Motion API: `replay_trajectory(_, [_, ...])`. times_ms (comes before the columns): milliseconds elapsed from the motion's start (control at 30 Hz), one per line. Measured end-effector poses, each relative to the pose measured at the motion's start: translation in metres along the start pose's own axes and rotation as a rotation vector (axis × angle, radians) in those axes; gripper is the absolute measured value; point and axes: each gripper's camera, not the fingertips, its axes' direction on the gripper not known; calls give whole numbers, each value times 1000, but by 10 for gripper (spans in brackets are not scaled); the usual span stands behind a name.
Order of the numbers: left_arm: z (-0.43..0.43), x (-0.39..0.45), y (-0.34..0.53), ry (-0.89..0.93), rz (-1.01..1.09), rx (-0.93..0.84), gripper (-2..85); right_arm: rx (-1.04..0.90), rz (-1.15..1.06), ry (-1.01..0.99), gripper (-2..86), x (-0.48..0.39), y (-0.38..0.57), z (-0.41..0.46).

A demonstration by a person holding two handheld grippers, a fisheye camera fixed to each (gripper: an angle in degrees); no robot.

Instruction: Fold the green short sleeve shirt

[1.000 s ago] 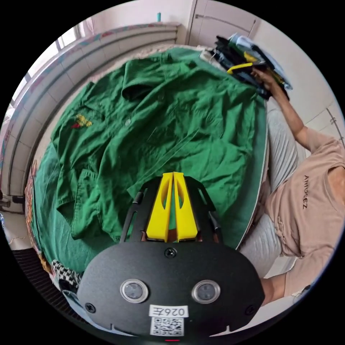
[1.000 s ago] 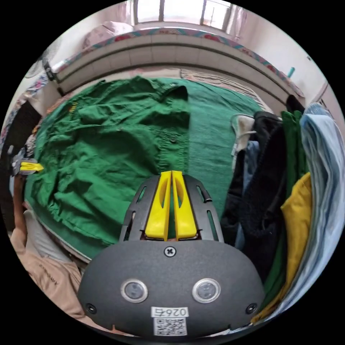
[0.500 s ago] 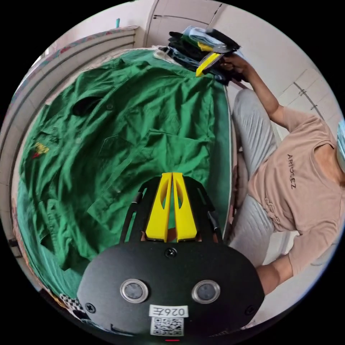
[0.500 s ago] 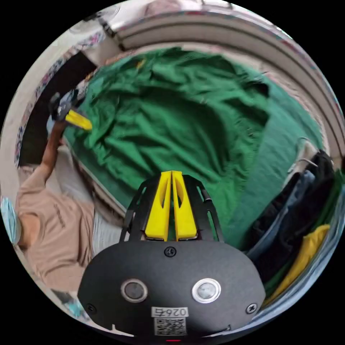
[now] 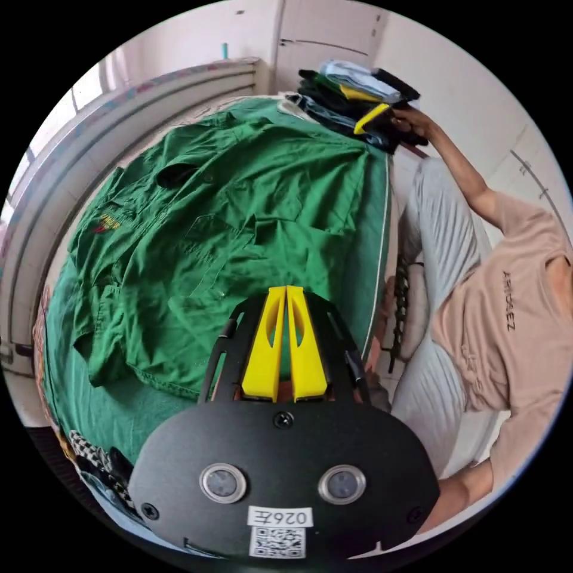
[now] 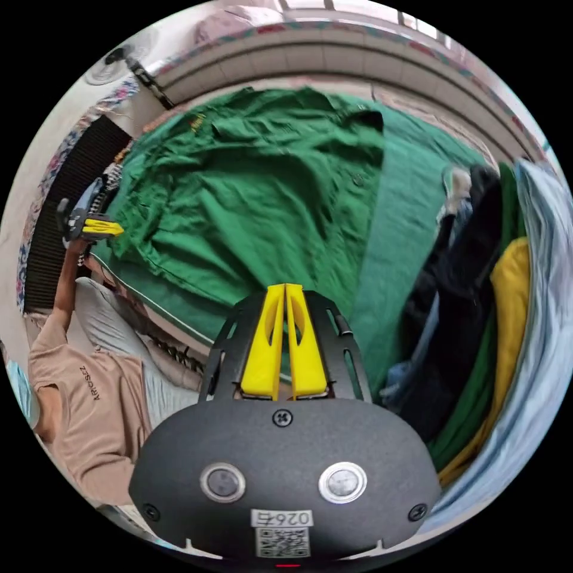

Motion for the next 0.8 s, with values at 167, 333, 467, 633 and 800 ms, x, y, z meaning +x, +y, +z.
replay_trajectory(167, [49,8,28,181,6,-185,-10,-429,-174,21,-11,-56,-21,121])
replay_trajectory(333, [42,59,71,134,158,-249,-9,-469,-97,50,-12,-42,25,92])
replay_trajectory(467, [-16,66,96,16,215,-102,-8,-105,-56,89,-10,-51,19,27])
replay_trajectory(633, [-53,-30,124,-151,-78,210,-9,74,-58,178,-9,-65,-42,16])
replay_trajectory(800, [88,-159,150,-73,-402,-129,-10,-16,-89,340,-11,-42,-84,105])
